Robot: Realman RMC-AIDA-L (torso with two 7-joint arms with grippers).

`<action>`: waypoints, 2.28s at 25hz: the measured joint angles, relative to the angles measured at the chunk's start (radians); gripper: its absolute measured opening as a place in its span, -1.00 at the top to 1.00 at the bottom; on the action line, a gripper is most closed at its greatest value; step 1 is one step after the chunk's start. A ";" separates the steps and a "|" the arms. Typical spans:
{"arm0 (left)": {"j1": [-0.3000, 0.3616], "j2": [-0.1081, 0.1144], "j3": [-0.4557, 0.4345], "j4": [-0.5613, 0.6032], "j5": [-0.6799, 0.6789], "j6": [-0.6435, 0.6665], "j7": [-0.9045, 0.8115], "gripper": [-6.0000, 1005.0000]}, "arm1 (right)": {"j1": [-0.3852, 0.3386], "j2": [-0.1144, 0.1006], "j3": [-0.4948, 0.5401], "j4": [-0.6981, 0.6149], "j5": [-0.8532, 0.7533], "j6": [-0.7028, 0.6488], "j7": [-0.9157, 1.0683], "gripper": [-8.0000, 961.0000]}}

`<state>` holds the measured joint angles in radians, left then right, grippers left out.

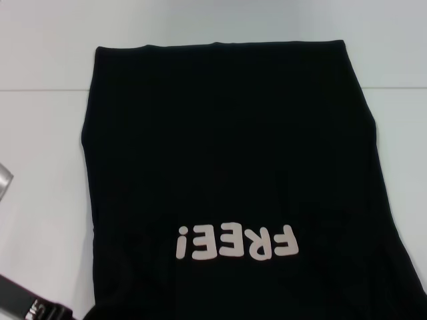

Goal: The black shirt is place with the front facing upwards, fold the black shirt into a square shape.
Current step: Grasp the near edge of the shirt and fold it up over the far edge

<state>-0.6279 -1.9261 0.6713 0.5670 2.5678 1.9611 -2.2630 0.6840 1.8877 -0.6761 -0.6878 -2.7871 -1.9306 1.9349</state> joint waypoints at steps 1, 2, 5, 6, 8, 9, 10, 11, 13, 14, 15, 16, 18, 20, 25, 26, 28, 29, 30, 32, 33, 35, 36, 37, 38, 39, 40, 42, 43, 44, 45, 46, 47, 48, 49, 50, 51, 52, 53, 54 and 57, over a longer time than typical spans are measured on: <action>0.001 -0.001 0.002 -0.001 0.000 -0.001 0.001 0.94 | 0.000 0.004 0.005 0.001 0.001 0.007 0.001 0.91; 0.003 -0.002 0.002 -0.002 -0.001 -0.003 0.003 0.94 | 0.000 0.006 0.012 0.002 0.004 0.013 0.002 0.91; -0.005 -0.001 -0.023 0.000 -0.008 -0.007 0.008 0.94 | 0.006 0.010 0.062 0.003 0.029 0.022 0.006 0.91; -0.012 0.000 -0.042 0.002 -0.010 -0.010 0.008 0.94 | 0.008 0.010 0.087 0.003 0.042 0.023 0.009 0.91; -0.027 0.007 -0.091 0.004 -0.011 -0.021 0.006 0.94 | 0.011 0.005 0.136 0.004 0.074 0.025 0.023 0.90; -0.039 0.013 -0.127 0.004 -0.011 -0.035 0.000 0.94 | 0.012 0.000 0.166 0.002 0.096 0.025 0.035 0.90; -0.060 0.024 -0.201 0.003 -0.011 -0.063 -0.015 0.94 | 0.013 -0.012 0.225 -0.005 0.147 0.026 0.067 0.90; -0.060 0.024 -0.201 0.003 -0.011 -0.063 -0.015 0.94 | 0.013 -0.012 0.225 -0.005 0.147 0.026 0.067 0.90; -0.081 0.033 -0.293 0.006 -0.011 -0.095 -0.037 0.94 | 0.006 -0.031 0.294 -0.007 0.215 0.031 0.105 0.90; -0.089 0.037 -0.341 0.008 -0.015 -0.113 -0.048 0.94 | 0.000 -0.042 0.335 -0.004 0.257 0.039 0.125 0.90; -0.096 0.042 -0.391 0.009 -0.024 -0.136 -0.058 0.94 | -0.006 -0.048 0.365 -0.002 0.292 0.047 0.141 0.90; -0.098 0.044 -0.420 0.009 -0.033 -0.153 -0.063 0.94 | -0.014 -0.053 0.397 0.000 0.327 0.056 0.155 0.89; -0.101 0.045 -0.468 0.009 -0.077 -0.219 -0.073 0.94 | -0.030 -0.057 0.450 0.008 0.413 0.089 0.180 0.89; -0.098 0.042 -0.480 0.004 -0.132 -0.298 -0.074 0.94 | -0.046 -0.053 0.488 0.043 0.515 0.158 0.187 0.89; -0.095 0.005 -0.474 -0.003 -0.278 -0.493 -0.038 0.94 | -0.076 -0.004 0.507 0.194 0.731 0.407 0.109 0.88; -0.095 0.005 -0.474 -0.003 -0.278 -0.493 -0.038 0.94 | -0.076 -0.004 0.507 0.194 0.731 0.407 0.109 0.88; -0.103 -0.011 -0.471 -0.006 -0.295 -0.538 -0.012 0.94 | -0.071 0.024 0.509 0.205 0.743 0.464 0.074 0.88; -0.107 -0.017 -0.468 -0.008 -0.298 -0.557 -0.002 0.94 | -0.067 0.038 0.510 0.207 0.745 0.492 0.057 0.88; -0.119 -0.030 -0.457 -0.023 -0.303 -0.615 0.030 0.94 | -0.060 0.064 0.508 0.209 0.753 0.551 0.024 0.88; -0.123 -0.035 -0.452 -0.031 -0.305 -0.642 0.046 0.94 | -0.057 0.074 0.507 0.209 0.756 0.576 0.006 0.88; -0.128 -0.041 -0.448 -0.042 -0.308 -0.676 0.063 0.94 | -0.054 0.083 0.506 0.209 0.758 0.600 -0.009 0.88; -0.139 -0.056 -0.446 -0.055 -0.314 -0.749 0.094 0.94 | -0.041 0.099 0.508 0.210 0.759 0.656 -0.048 0.87; -0.143 -0.061 -0.446 -0.057 -0.315 -0.768 0.102 0.94 | -0.037 0.102 0.507 0.210 0.760 0.668 -0.055 0.87; -0.149 -0.069 -0.446 -0.058 -0.319 -0.799 0.116 0.94 | -0.037 0.102 0.507 0.210 0.760 0.668 -0.055 0.87; -0.155 -0.072 -0.445 -0.059 -0.322 -0.821 0.129 0.94 | -0.031 0.103 0.503 0.210 0.760 0.680 -0.063 0.87; -0.165 -0.077 -0.440 -0.062 -0.324 -0.848 0.142 0.94 | -0.026 0.104 0.499 0.210 0.761 0.690 -0.068 0.87; -0.171 -0.078 -0.435 -0.065 -0.325 -0.864 0.147 0.94 | -0.016 0.105 0.490 0.210 0.761 0.710 -0.073 0.87; -0.185 -0.080 -0.409 -0.075 -0.325 -0.909 0.152 0.94 | -0.011 0.105 0.486 0.210 0.761 0.718 -0.073 0.86; -0.192 -0.081 -0.393 -0.081 -0.325 -0.935 0.153 0.94 | -0.004 0.107 0.480 0.211 0.761 0.731 -0.076 0.86; -0.198 -0.083 -0.382 -0.085 -0.325 -0.955 0.155 0.94 | 0.000 0.108 0.473 0.211 0.761 0.744 -0.079 0.86; -0.203 -0.087 -0.370 -0.089 -0.325 -0.975 0.157 0.94 | 0.006 0.110 0.464 0.212 0.761 0.758 -0.081 0.86; -0.206 -0.092 -0.358 -0.092 -0.325 -0.994 0.160 0.94 | 0.011 0.113 0.449 0.214 0.761 0.774 -0.084 0.86; -0.210 -0.098 -0.345 -0.094 -0.325 -1.015 0.164 0.94 | 0.016 0.115 0.437 0.214 0.762 0.785 -0.087 0.86; -0.212 -0.102 -0.335 -0.094 -0.325 -1.029 0.166 0.94 | 0.021 0.117 0.426 0.215 0.762 0.791 -0.090 0.86; -0.214 -0.105 -0.327 -0.095 -0.325 -1.036 0.167 0.94 | 0.026 0.118 0.418 0.215 0.762 0.789 -0.097 0.86; -0.218 -0.107 -0.321 -0.095 -0.325 -1.040 0.168 0.94 | 0.031 0.118 0.411 0.215 0.762 0.782 -0.105 0.86; -0.220 -0.107 -0.317 -0.095 -0.325 -1.041 0.168 0.94 | 0.037 0.117 0.407 0.215 0.762 0.767 -0.112 0.85; -0.223 -0.107 -0.316 -0.095 -0.325 -1.037 0.167 0.94 | 0.042 0.115 0.401 0.215 0.762 0.750 -0.114 0.85; -0.223 -0.107 -0.316 -0.095 -0.325 -1.037 0.167 0.94 | 0.047 0.111 0.395 0.215 0.762 0.727 -0.115 0.85; -0.223 -0.107 -0.316 -0.095 -0.325 -1.035 0.167 0.94 | 0.051 0.105 0.383 0.214 0.762 0.698 -0.116 0.85; -0.224 -0.108 -0.316 -0.097 -0.325 -1.033 0.165 0.94 | 0.055 0.090 0.335 0.209 0.761 0.636 -0.112 0.85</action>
<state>-0.8515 -2.0340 0.3554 0.4699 2.2425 0.9281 -2.0975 0.7393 1.9774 -0.3411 -0.4786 -2.0259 -1.2946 1.8228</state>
